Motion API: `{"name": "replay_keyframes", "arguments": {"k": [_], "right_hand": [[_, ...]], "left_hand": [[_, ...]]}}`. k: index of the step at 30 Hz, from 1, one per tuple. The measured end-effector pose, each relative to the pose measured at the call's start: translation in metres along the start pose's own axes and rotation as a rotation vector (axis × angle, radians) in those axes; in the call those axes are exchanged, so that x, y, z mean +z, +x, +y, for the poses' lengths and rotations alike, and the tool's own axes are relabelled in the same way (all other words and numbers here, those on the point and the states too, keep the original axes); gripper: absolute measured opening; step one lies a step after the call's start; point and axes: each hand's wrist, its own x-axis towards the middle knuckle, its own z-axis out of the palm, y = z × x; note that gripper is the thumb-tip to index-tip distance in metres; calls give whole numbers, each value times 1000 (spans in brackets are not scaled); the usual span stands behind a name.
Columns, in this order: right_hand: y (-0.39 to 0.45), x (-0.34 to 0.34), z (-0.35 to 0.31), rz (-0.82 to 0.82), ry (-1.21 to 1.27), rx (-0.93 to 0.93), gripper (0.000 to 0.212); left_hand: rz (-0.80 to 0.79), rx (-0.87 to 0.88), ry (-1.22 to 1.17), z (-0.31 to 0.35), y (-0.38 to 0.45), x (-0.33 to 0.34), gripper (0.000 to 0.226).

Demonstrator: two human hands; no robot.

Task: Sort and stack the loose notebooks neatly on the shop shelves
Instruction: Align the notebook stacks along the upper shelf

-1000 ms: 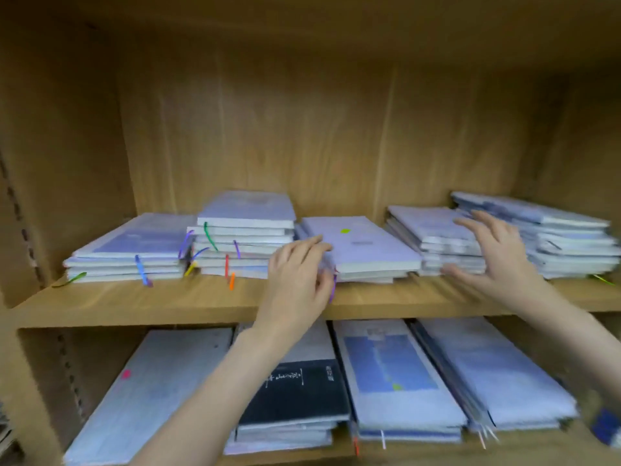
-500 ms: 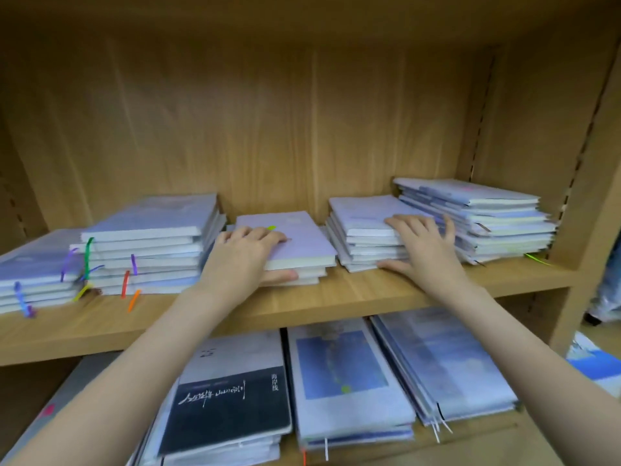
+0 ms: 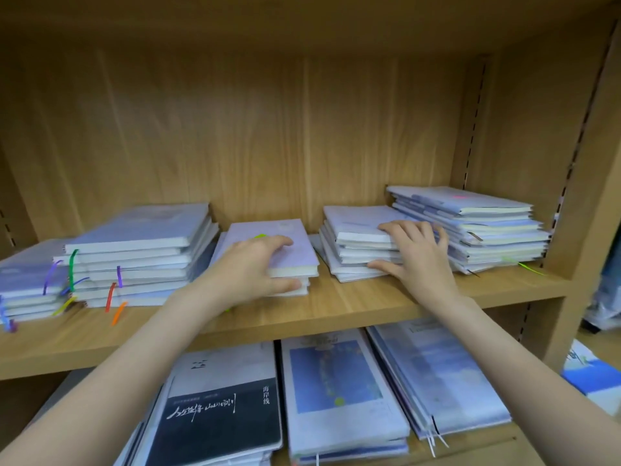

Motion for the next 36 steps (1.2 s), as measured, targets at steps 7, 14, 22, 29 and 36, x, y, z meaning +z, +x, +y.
{"name": "replay_keyframes", "arguments": {"k": [7,14,22,29,36], "right_hand": [[29,-19,-1,-46,276,103,41],[41,-27,0,-40,311,134,42],[29,-29,5,-88,369,180,42],[35,-29,13,-323,472,236,48],[15,-19,19,-303,422,167,53]], "left_hand": [[-17,-5,-146,40,31,14,57],[-139,28,-97,33,33,17,77],[-147,31,-68,36,31,16,81],[-165,23,-47,46,39,20,76],[-86,31,-3,47,31,23,65]]}}
